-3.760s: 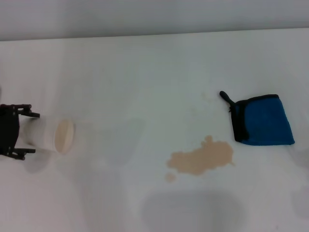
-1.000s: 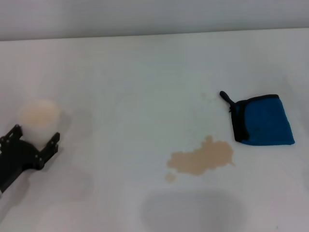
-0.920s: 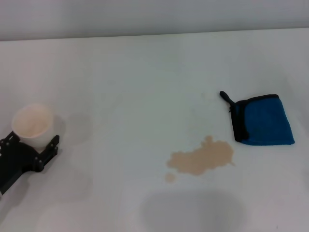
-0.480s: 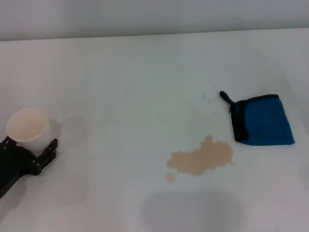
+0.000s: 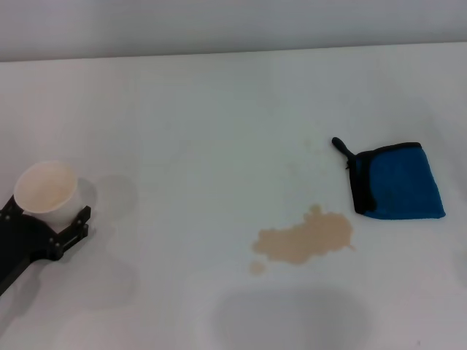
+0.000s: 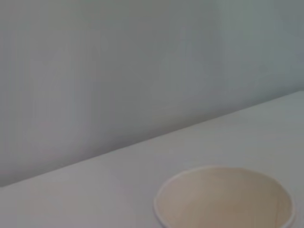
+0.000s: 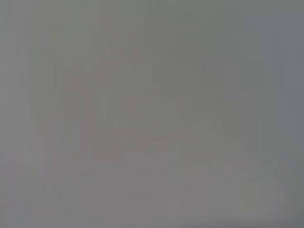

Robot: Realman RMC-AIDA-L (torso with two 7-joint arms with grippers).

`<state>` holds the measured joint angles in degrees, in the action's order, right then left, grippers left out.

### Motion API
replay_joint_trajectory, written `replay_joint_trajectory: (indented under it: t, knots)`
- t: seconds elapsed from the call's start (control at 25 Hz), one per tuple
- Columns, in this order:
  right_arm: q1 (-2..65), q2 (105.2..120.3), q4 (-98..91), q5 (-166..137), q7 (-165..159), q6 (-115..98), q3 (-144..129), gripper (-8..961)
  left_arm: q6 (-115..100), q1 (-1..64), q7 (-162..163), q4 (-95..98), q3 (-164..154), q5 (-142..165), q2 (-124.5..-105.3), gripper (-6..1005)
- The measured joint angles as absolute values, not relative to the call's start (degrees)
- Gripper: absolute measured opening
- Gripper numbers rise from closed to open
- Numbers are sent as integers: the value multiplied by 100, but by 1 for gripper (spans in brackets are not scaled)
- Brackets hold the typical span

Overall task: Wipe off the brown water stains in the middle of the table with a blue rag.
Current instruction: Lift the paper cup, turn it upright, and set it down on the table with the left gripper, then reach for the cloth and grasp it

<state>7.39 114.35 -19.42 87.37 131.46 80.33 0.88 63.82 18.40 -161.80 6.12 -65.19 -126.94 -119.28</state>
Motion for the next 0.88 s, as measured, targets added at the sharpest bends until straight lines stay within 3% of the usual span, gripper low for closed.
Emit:
replay_joint_trajectory:
  t: [0.88]
  knots:
    - [695,11416,-2313,8624,12773,8019,18,862,7324,857,-16050,555,-6460,-13468,-11923,883]
